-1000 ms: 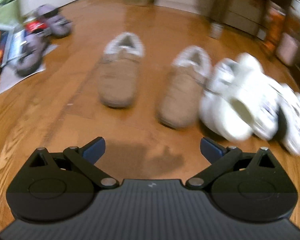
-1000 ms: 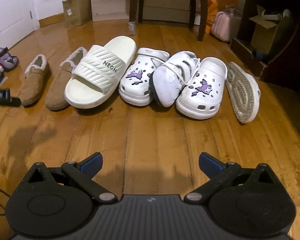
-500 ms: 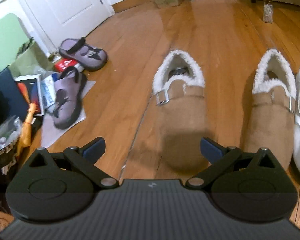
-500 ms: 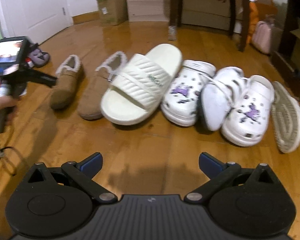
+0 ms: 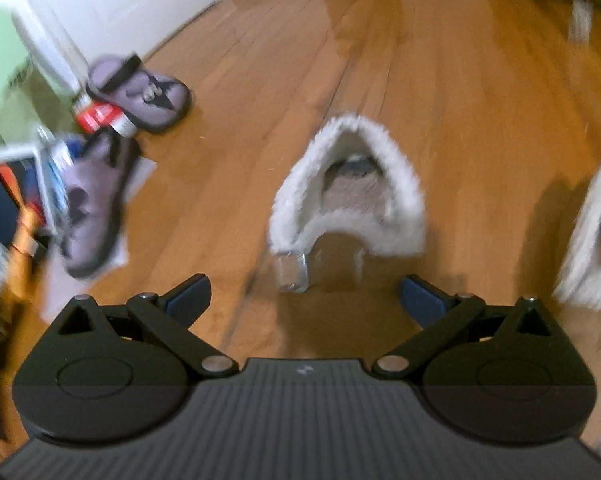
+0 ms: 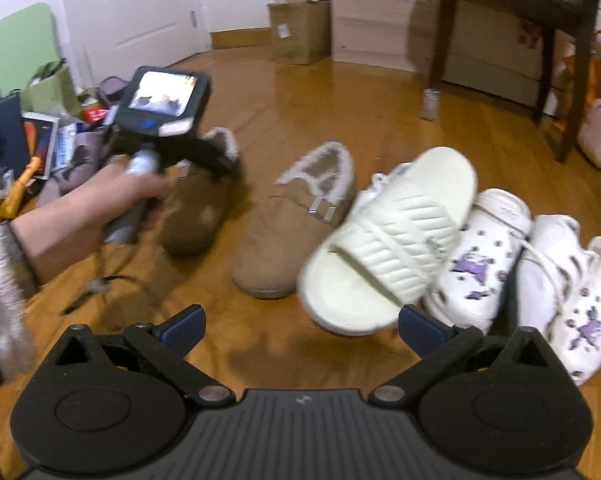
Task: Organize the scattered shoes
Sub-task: 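Close the left gripper on the heel of a tan fleece clog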
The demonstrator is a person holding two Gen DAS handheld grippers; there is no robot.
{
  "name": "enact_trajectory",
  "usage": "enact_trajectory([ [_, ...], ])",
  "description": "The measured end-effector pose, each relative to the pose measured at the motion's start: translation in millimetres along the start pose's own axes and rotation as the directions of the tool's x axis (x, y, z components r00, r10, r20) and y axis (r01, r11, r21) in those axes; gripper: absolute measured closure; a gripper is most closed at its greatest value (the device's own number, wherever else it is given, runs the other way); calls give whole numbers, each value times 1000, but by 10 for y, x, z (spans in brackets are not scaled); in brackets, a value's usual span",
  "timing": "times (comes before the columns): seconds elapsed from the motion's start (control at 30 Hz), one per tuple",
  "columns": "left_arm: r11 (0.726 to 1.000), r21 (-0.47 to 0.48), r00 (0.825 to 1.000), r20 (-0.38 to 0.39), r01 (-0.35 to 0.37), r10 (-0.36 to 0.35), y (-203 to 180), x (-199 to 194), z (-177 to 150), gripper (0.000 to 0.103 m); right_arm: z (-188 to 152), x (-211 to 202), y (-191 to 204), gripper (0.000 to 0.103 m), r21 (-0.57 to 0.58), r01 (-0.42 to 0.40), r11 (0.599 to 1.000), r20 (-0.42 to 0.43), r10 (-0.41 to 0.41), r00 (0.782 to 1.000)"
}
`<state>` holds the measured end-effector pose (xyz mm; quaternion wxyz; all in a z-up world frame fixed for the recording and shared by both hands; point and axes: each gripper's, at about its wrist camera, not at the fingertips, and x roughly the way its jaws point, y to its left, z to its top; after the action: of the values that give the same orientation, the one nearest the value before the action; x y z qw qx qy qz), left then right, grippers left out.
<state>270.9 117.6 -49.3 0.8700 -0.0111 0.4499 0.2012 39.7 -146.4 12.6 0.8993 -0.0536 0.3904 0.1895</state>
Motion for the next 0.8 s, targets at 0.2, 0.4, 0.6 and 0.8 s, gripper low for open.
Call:
enact_trajectory([
  [0.2, 997, -77, 1000, 26, -10, 12, 117, 168, 250, 0, -11, 171, -8, 0, 52, 24, 998, -2, -24, 1000],
  [0.4, 997, -15, 996, -36, -78, 78, -5, 572, 210, 8, 25, 339, 177, 0, 27, -12, 1000, -11, 12, 1000],
  [0.6, 991, 113, 995, -54, -78, 84, -208, 558, 43, 75, -46, 353, 156, 0, 38, 14, 999, -25, -13, 1000],
  [0.8, 997, 73, 998, -57, -23, 27, -36, 356, -126, 78, -107, 269, 49, 0, 82, 22, 996, -29, -19, 999],
])
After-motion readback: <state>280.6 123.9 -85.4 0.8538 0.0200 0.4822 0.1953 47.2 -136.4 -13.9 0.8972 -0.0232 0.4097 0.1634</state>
